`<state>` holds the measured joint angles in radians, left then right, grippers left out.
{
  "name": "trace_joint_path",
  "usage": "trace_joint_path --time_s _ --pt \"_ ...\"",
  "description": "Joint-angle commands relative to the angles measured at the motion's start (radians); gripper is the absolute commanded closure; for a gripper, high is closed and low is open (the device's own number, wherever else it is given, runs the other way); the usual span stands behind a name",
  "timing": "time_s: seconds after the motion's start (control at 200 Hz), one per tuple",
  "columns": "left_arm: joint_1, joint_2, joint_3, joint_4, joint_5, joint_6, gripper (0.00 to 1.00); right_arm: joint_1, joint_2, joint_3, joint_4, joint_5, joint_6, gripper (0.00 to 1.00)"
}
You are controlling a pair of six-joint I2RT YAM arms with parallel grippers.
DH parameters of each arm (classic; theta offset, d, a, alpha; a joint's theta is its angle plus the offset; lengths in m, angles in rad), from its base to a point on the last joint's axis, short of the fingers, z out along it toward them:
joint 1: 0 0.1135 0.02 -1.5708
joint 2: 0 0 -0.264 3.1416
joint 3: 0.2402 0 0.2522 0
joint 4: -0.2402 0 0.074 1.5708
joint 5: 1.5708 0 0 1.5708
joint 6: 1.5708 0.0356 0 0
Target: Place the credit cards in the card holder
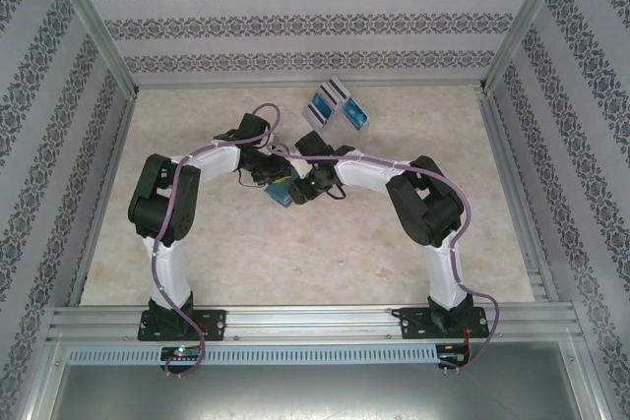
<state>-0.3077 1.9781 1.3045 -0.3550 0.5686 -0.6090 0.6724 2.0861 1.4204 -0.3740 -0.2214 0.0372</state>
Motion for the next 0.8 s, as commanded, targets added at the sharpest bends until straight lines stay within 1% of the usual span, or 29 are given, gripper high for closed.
trace_joint_path --time_s 0.0,0.065,0.265,0.355,0.52,0.655,0.794 --pt "0.003 0.005 -0.014 0.012 0.007 -0.003 0.83 0.015 -0.006 -0.025 0.055 -0.001 0.048 0.57" --pt "0.004 0.005 -0.015 0.013 0.006 -0.005 0.83 0.019 0.005 -0.031 0.068 0.025 0.056 0.60" --pt "0.004 0.001 -0.016 0.005 0.002 -0.003 0.83 0.020 0.016 -0.053 0.083 0.097 0.074 0.82" --pt "0.003 -0.001 -0.013 0.003 0.002 -0.003 0.83 0.016 0.001 -0.071 0.099 0.099 0.070 0.88" --pt "0.009 0.000 -0.013 -0.001 -0.003 0.000 0.83 0.003 -0.064 -0.138 0.183 0.088 0.059 0.94" --pt "0.022 -0.001 -0.039 0.015 -0.003 -0.003 0.83 -0.030 -0.133 -0.214 0.299 0.012 0.083 0.95" --pt "0.033 -0.005 -0.067 0.037 -0.001 -0.010 0.83 -0.078 -0.161 -0.254 0.388 -0.092 0.159 0.96"
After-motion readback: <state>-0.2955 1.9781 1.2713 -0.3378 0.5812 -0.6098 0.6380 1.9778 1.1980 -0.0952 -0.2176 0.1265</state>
